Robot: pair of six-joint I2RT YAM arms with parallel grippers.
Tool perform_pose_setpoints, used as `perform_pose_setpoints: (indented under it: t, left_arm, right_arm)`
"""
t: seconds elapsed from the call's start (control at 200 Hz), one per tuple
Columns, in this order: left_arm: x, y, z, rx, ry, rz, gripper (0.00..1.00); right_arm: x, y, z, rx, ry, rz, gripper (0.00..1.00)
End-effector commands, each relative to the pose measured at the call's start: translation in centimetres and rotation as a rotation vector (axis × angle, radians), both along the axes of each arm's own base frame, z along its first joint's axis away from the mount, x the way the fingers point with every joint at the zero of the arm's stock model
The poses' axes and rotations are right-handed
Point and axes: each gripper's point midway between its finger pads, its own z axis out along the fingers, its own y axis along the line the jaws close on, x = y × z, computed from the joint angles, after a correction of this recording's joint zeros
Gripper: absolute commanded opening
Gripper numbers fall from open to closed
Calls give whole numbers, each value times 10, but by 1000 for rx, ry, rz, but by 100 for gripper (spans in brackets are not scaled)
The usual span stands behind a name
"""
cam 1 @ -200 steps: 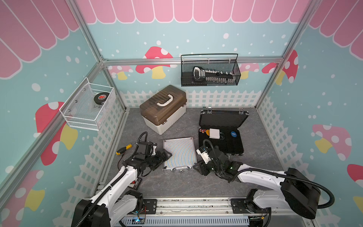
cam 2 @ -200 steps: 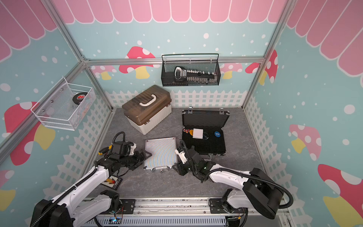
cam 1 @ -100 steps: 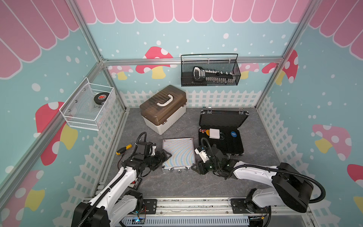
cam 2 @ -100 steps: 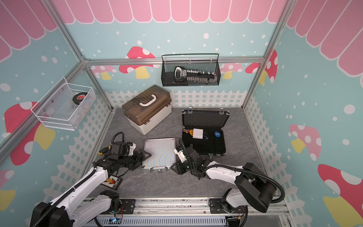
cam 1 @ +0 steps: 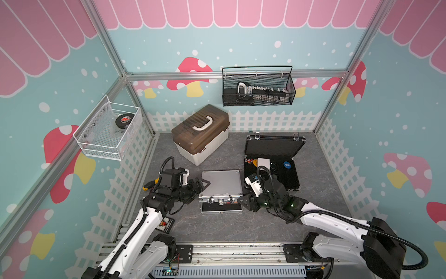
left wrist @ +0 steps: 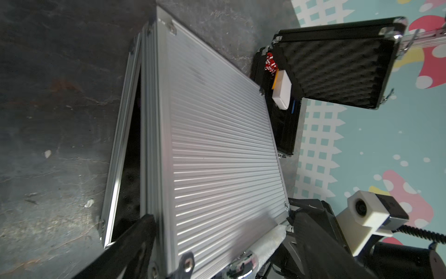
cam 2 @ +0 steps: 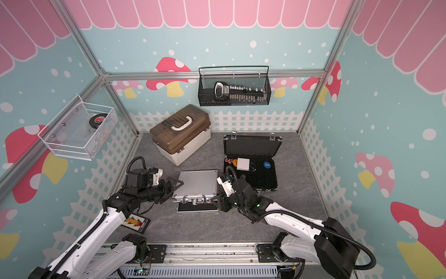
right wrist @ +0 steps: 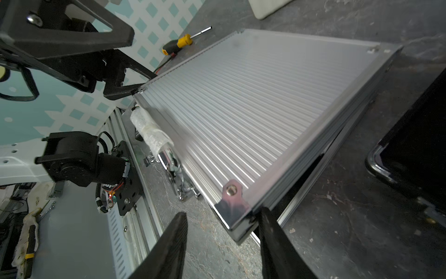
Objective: Open the poker set cases
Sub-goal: Open the case lid on the poker set case.
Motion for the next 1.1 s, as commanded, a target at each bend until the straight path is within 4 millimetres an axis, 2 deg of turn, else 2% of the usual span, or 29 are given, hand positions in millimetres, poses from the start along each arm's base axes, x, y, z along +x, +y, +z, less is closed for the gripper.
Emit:
perform_pose_setpoints:
  t: [0.0, 0.335, 0.535, 0.775, 1.095]
  left_arm:
    - [-8, -22, 40, -137, -21, -82, 89]
    - [21, -22, 87, -165, -117, -25, 89]
    - [45, -27, 107, -212, -148, 3, 89]
    - [77, -23, 109, -226, -128, 90, 90]
    - [116, -16, 111, -256, -137, 171, 92]
  right_arm:
    - [-5, 17, 59, 142, -140, 84, 46]
    - [11, 15, 93, 216, -169, 37, 46]
    - [39, 7, 104, 240, -141, -39, 45]
    - [71, 4, 112, 303, -52, -131, 45]
    - [116, -7, 104, 293, 52, -264, 45]
